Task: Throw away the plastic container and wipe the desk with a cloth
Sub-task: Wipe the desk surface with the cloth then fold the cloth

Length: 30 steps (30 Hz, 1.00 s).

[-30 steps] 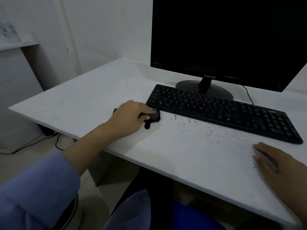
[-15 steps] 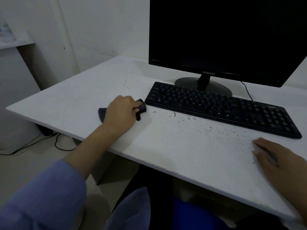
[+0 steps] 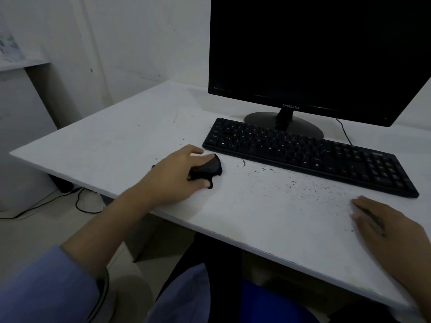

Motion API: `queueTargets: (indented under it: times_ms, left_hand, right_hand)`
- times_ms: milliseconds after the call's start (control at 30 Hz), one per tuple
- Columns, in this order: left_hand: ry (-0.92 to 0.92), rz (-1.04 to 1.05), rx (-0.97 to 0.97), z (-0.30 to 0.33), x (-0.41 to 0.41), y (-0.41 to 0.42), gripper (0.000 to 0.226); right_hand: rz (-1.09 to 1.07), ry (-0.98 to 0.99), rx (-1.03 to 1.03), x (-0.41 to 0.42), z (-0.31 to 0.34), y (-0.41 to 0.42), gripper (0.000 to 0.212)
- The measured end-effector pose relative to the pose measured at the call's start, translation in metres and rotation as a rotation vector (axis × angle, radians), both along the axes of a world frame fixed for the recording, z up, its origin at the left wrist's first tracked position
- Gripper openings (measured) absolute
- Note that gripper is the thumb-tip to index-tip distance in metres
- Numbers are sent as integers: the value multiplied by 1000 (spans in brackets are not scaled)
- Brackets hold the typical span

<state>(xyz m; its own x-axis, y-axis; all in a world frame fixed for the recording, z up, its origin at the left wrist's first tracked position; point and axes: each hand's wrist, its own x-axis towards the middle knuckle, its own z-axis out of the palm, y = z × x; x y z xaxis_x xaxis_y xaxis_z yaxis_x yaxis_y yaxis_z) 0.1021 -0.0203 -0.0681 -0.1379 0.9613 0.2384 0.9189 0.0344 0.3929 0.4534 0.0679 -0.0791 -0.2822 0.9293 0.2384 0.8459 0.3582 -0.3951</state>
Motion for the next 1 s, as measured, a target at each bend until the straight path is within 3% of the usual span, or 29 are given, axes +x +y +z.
queueTargets:
  times_ms: [100, 167, 267, 400, 567, 700, 767, 867, 1000]
  left_hand:
    - [-9, 46, -8, 7, -14, -25, 74]
    - [-13, 102, 73, 8, -20, -42, 66]
    - [-16, 118, 170, 10, -20, -54, 41]
    - [-29, 111, 205, 22, -18, -53, 31]
    - [43, 90, 275, 49, -13, -41, 19]
    - [40, 27, 323, 68, -7, -31, 20]
    - [-47, -7, 353, 75, -4, -25, 17]
    - [-250, -47, 414, 84, 3, -14, 7]
    - [-537, -134, 414, 83, 23, 5, 15]
  right_hand:
    - [6, -84, 26, -2, 1, 0, 53]
    - [86, -87, 100, -11, 10, 0, 48]
    - [278, 100, 119, -53, 33, -11, 32]
    - [620, 198, 48, -133, 52, -35, 33]
    - [788, 270, -75, -203, 48, -42, 54]
    - [743, 425, -71, -214, 57, -33, 25]
    - [720, 429, -63, -208, 67, -29, 10]
    - [681, 434, -123, -190, 84, -23, 17]
    - [605, 482, -300, -154, 103, -18, 19]
